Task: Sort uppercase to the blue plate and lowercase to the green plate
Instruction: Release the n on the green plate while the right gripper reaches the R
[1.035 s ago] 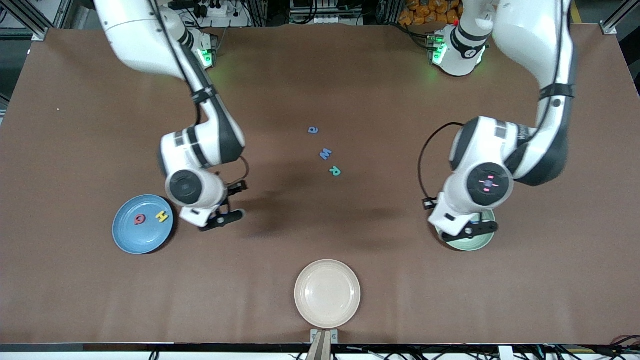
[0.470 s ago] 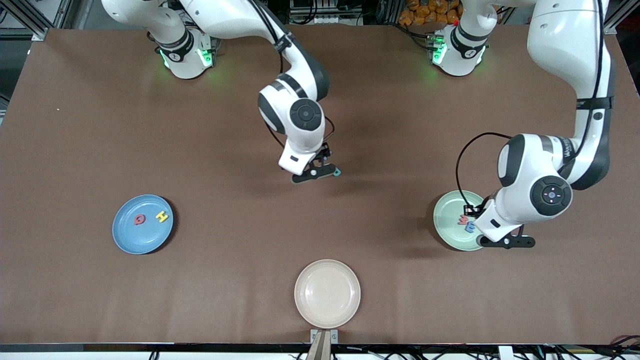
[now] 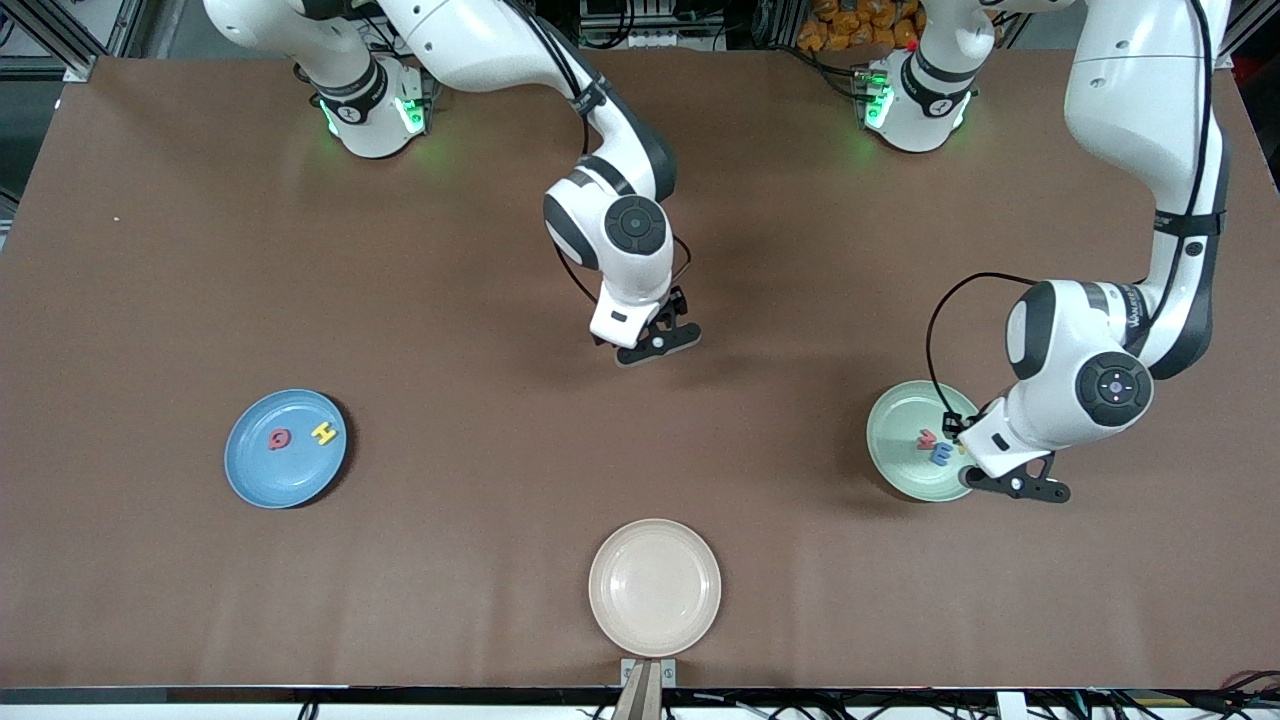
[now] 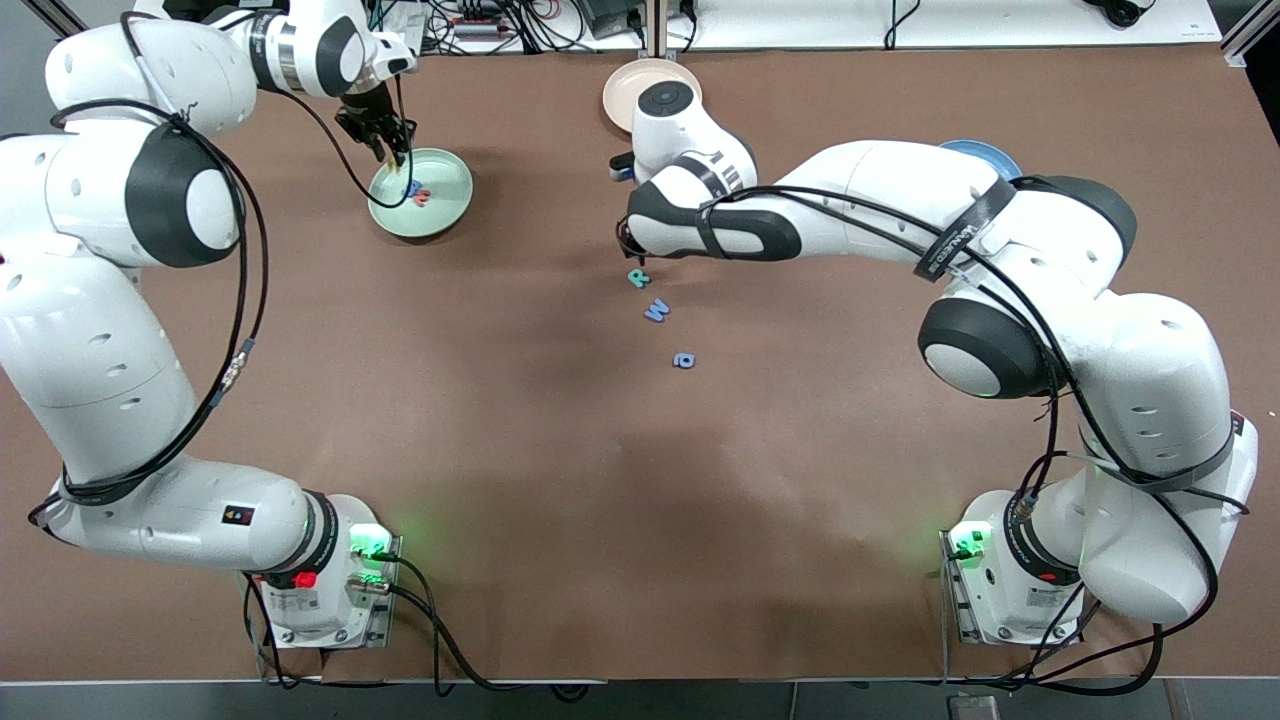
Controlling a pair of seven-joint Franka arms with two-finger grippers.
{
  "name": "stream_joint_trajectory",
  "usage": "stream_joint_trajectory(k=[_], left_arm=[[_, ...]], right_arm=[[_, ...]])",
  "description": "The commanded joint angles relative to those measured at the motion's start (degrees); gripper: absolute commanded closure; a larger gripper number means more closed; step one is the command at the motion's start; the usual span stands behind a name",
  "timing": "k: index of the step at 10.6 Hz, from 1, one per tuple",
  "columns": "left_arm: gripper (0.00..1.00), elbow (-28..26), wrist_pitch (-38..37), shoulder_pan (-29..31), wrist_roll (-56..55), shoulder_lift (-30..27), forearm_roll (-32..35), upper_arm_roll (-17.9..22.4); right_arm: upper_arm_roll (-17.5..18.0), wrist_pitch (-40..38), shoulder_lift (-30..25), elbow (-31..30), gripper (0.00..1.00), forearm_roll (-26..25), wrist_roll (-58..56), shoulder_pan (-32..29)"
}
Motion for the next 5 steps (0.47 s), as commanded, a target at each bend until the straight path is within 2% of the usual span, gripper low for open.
stream_joint_trajectory(k=[1, 3, 5], left_arm=[[0.00, -0.1, 0.6, -0.4, 0.2, -0.5, 1.0, -0.7], [0.00, 0.0, 0.1, -0.4, 0.6, -2.1, 1.0, -0.9], [0.00, 0.1, -1.8, -0.4, 0.4, -3.2, 1.0, -2.3]], right_arm=[[0.1, 2.3, 1.7, 2.2, 0.00, 1.2, -1.9, 0.2], [0.2, 6.5, 5.1, 5.0, 0.00, 1.3, -1.8, 0.5], [0.2, 6.5, 6.4, 5.1, 0.00, 1.3, -2.0, 0.8]])
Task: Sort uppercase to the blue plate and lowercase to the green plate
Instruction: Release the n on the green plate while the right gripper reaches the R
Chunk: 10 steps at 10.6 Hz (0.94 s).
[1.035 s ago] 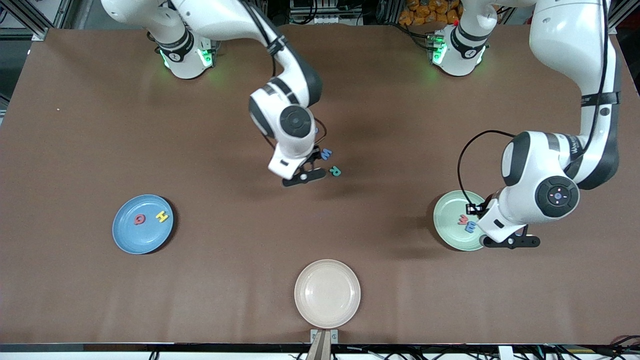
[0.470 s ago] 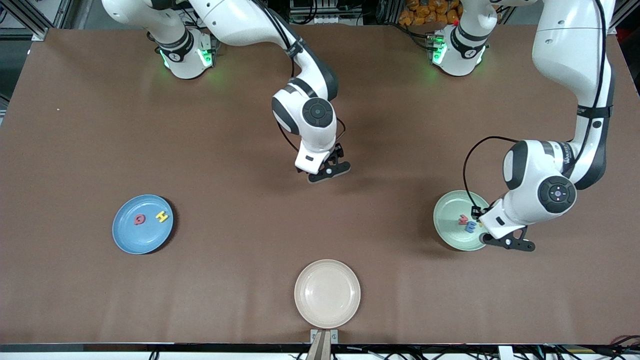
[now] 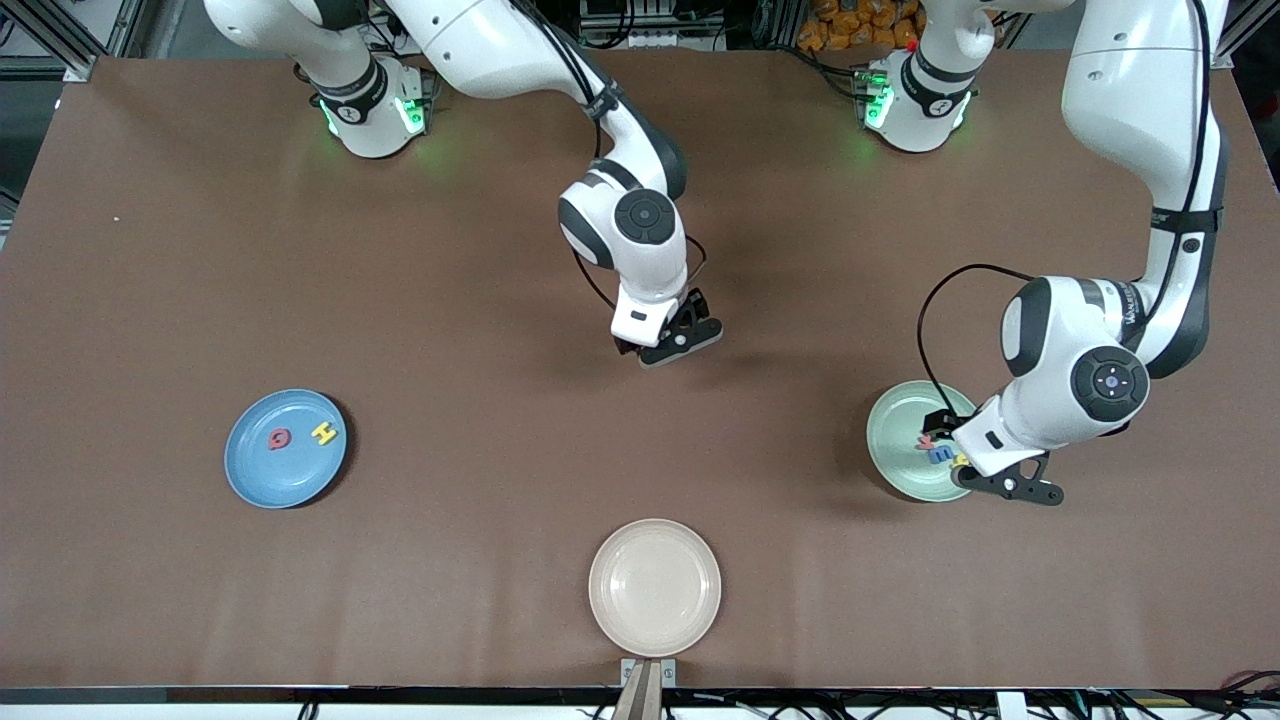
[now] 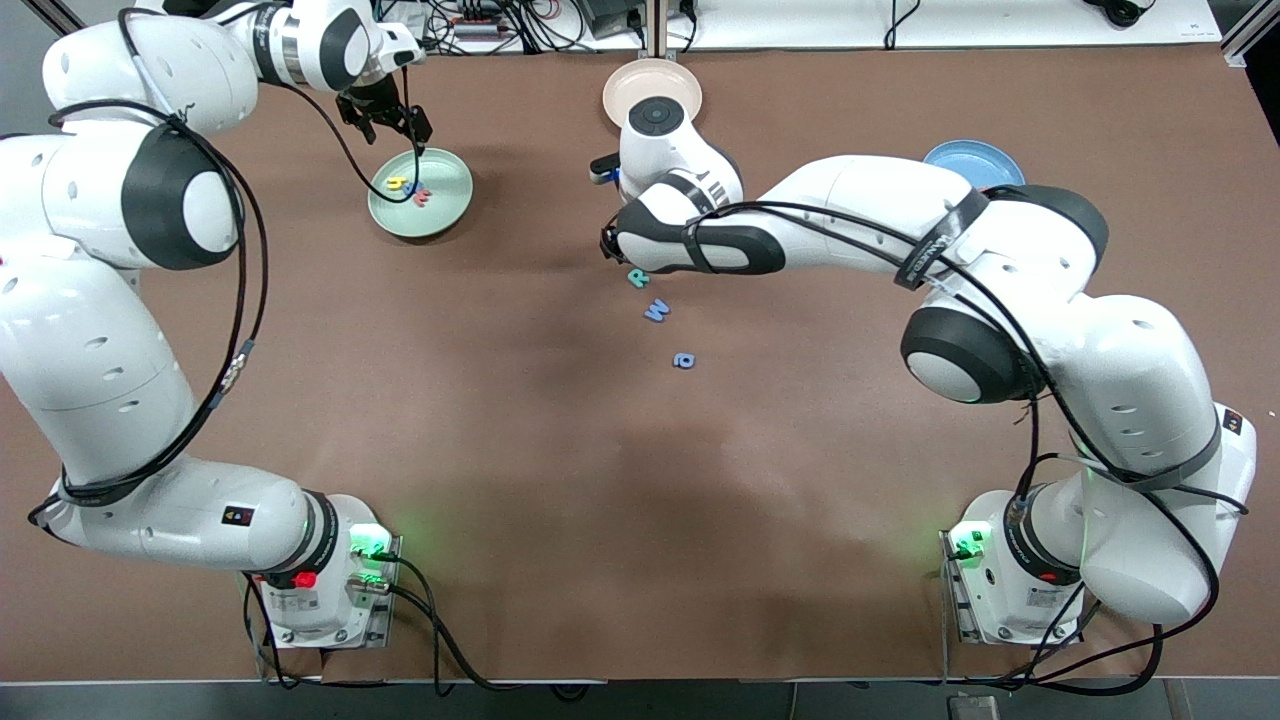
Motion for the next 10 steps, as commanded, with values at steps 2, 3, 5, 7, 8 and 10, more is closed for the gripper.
stream_joint_trajectory(k=[2, 3, 5, 7, 8, 10], left_arm=[[0.00, -0.4, -2.9, 0.2, 0.5, -2.9, 1.0, -1.8], [0.00, -0.4, -3.5, 0.3, 0.5, -3.6, 0.9, -2.5], [0.00, -0.3, -6.1, 0.3, 0.4, -5.5, 0.8, -3.0], [0.00, -0.3, -7.5, 0.5, 0.4, -6.8, 0.6, -3.4], [0.00, -0.4, -7.5, 0.8, 0.6, -6.8, 0.6, -3.4], [0.00, -0.3, -7.5, 0.9, 0.7, -7.0, 0.3, -3.4]], right_arm=[[0.1, 0.0, 3.1, 2.3, 0.00, 1.3, -1.0, 0.2], [0.1, -0.2, 3.1, 2.0, 0.00, 1.4, -1.0, 0.2], [0.2, -0.3, 3.3, 1.9, 0.00, 2.8, -0.4, 0.3], [0.2, -0.3, 4.0, 1.9, 0.00, 3.0, -0.3, 0.6], [0.2, -0.1, 4.5, 1.9, 0.00, 3.0, -0.2, 0.9], [0.2, 0.0, 5.0, 1.9, 0.00, 3.0, -0.1, 1.1]])
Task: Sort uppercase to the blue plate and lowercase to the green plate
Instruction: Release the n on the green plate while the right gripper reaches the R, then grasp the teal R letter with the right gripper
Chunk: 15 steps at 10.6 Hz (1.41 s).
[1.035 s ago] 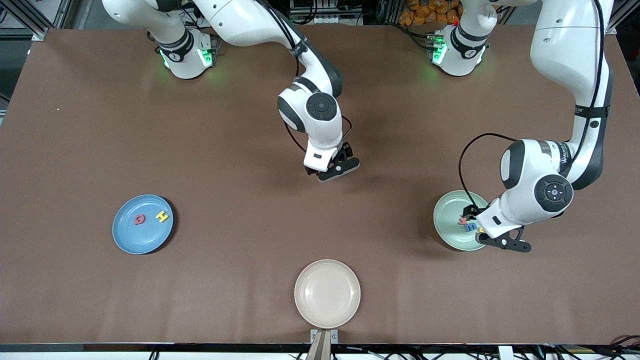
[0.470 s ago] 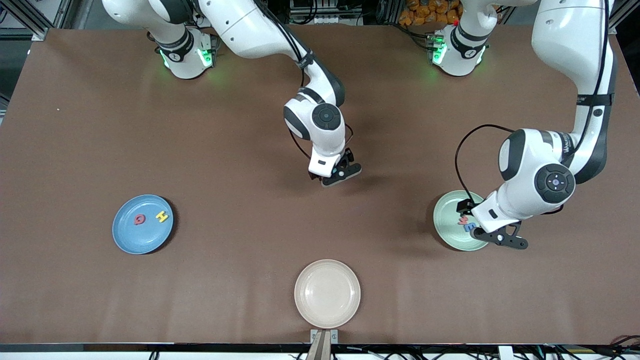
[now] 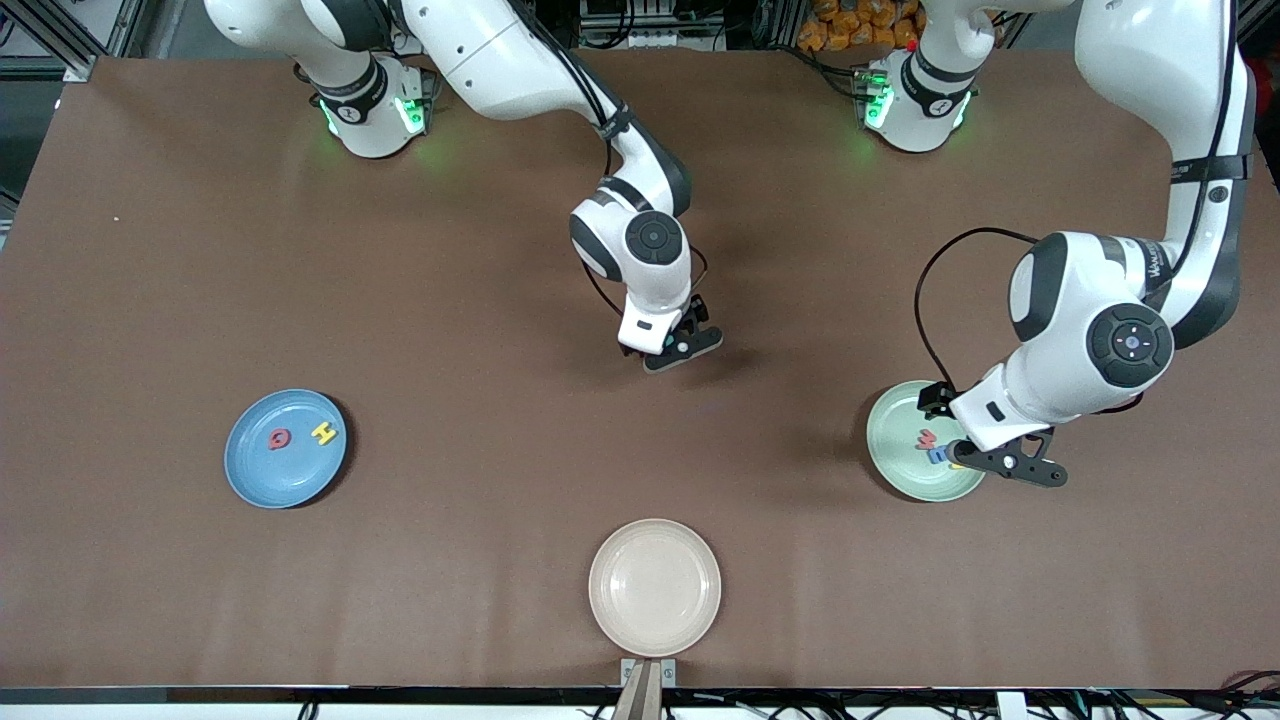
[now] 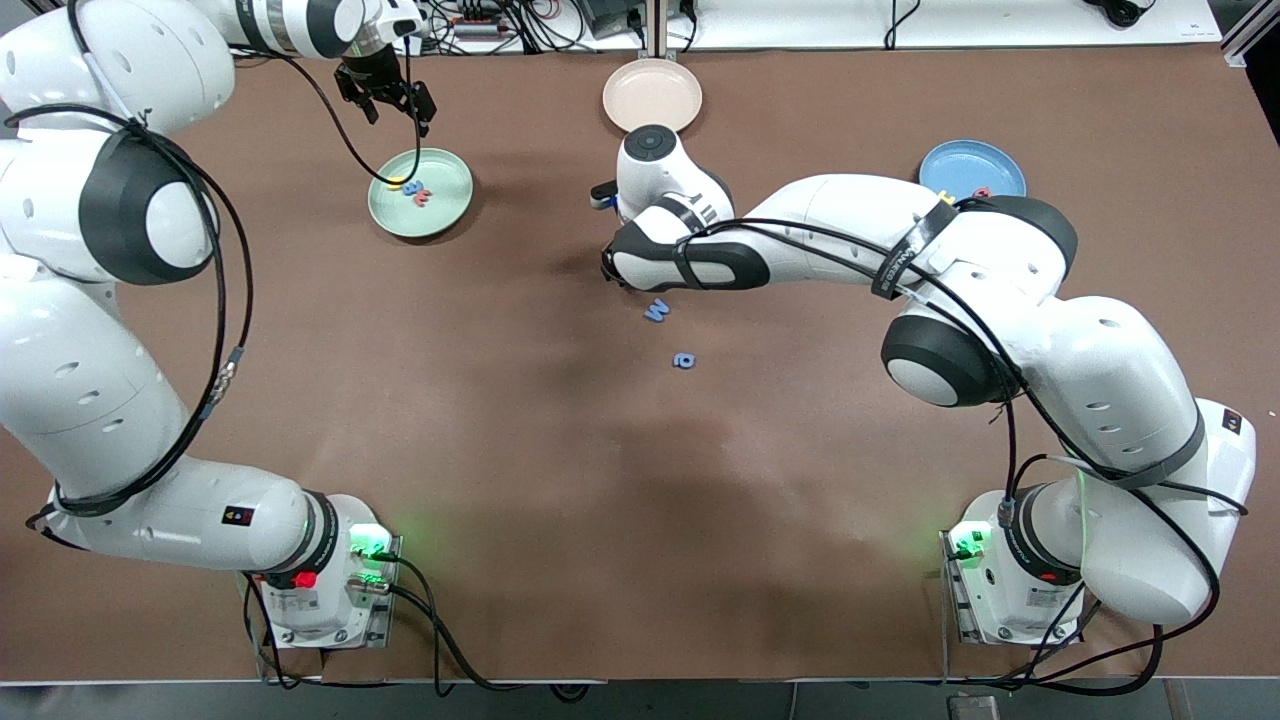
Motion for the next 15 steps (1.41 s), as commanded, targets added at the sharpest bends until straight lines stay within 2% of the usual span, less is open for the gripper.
stream_joint_trajectory(k=[1, 2, 3, 4, 5, 6, 13, 15], left_arm=[[0.00, -0.6, -0.8, 0.3, 0.3, -1.5, 0.1, -0.6], [0.00, -0.6, -0.8, 0.2, 0.3, -2.0, 0.1, -0.7], [0.00, -0.6, -1.2, 0.2, 0.2, -2.3, 0.0, -0.7], [0.00, -0.6, -1.3, 0.2, 0.2, -2.3, 0.0, -0.7], [0.00, -0.6, -1.3, 0.3, 0.2, -2.3, 0.0, -0.7], [0.00, -0.6, -1.5, 0.4, 0.3, -2.3, 0.0, -0.7], [0.00, -0.6, -1.8, 0.2, -0.1, -3.3, 0.0, -1.5], [0.00, -0.6, -2.2, 0.2, -2.2, -3.7, -0.1, -3.2]], right_arm=[[-0.2, 0.0, 1.1, 1.2, 0.00, 1.0, 0.0, 0.7], [-0.2, 0.0, 1.1, 1.2, 0.00, 1.0, -0.1, 0.8], [-0.2, 0.1, 1.3, 1.3, 0.15, 0.8, -0.1, 1.3], [-0.2, 0.8, 1.4, 1.2, 0.61, 0.7, 0.6, 1.8], [-0.2, 1.7, 1.5, 1.2, 0.96, 0.4, 1.7, 1.8], [-0.2, 1.8, 1.5, 1.2, 1.00, 0.0, 1.7, 1.8], [-0.6, 0.8, -0.5, 1.5, 1.00, 0.6, 3.0, 0.3], [-2.2, -4.3, -2.2, 1.7, 1.00, 0.5, 3.6, -1.5]])
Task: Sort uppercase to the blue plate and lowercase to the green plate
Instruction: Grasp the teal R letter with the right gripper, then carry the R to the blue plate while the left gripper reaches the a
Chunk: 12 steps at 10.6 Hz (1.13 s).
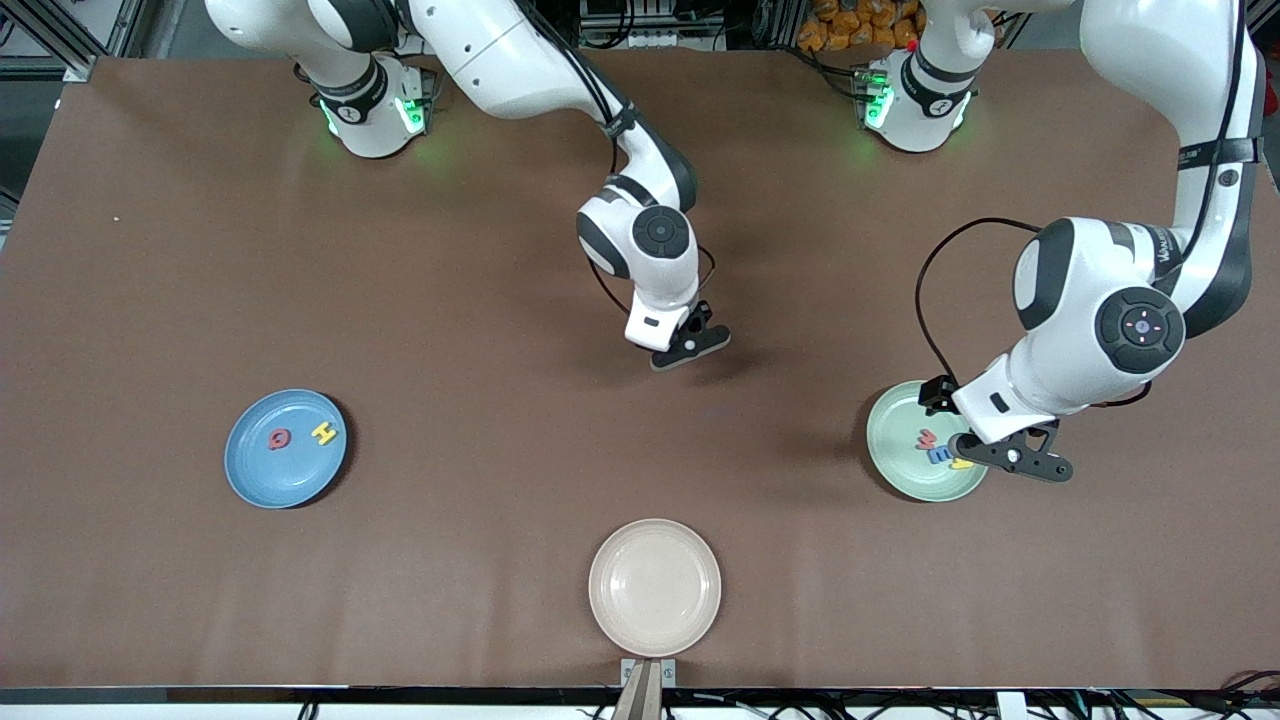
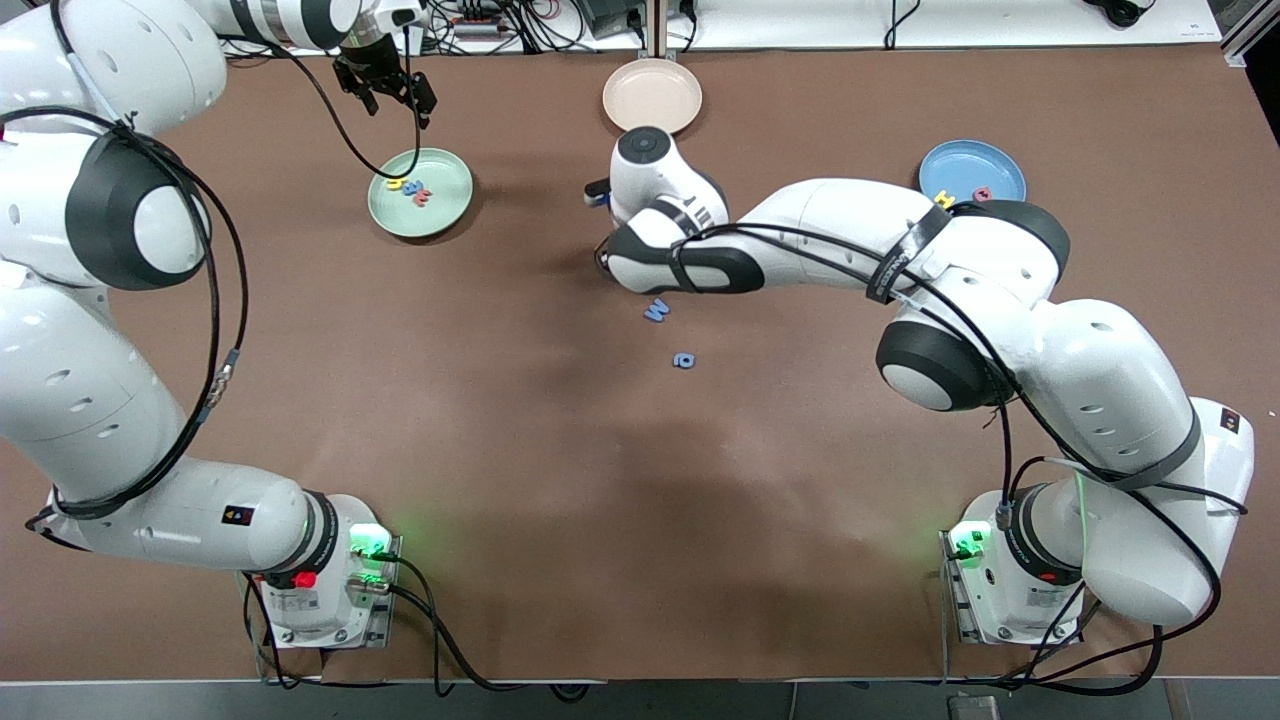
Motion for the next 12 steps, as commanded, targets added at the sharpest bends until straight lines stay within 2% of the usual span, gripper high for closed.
stream_joint_trajectory(k=[1, 3, 4, 6, 8, 9, 12], left_arm=[[0.00, -0.7, -2.0, 0.3, -2.8, -1.8, 0.0, -2.3], [0.00, -0.8, -4.6, 0.3, -7.6, -2.1, -0.3, -6.2], [0.00, -0.7, -6.0, 0.2, -13.5, -2.3, -1.3, -9.3], [0.00, -0.7, -5.9, -0.2, -26.2, -1.5, -1.5, -14.6], [0.00, -0.7, -5.7, -1.3, -37.2, -0.1, -1.6, -18.7], [0.00, -0.7, -5.4, -2.9, -42.3, 0.8, -1.8, -20.3], [0.00, -0.7, -1.7, -11.9, -58.3, 4.2, -1.7, -20.3]], right_arm=[[-2.7, -6.3, -3.5, -0.2, 1.00, 0.6, 0.9, -2.1], [-5.9, -12.3, -5.7, -0.1, 1.00, 0.9, 2.2, -4.0], [-7.7, -13.5, -6.3, -0.1, 1.00, 1.0, 3.8, -5.2], [-13.6, -15.2, -6.2, -0.3, 1.00, 1.0, 8.9, -5.4], [-14.5, -17.8, -6.1, -0.6, 1.00, 1.1, 8.0, -10.1], [-14.5, -18.3, -6.0, -0.7, 1.00, 1.1, 4.6, -13.3], [-14.3, -22.2, -6.0, -0.7, 1.00, 3.9, -17.3, -25.3]])
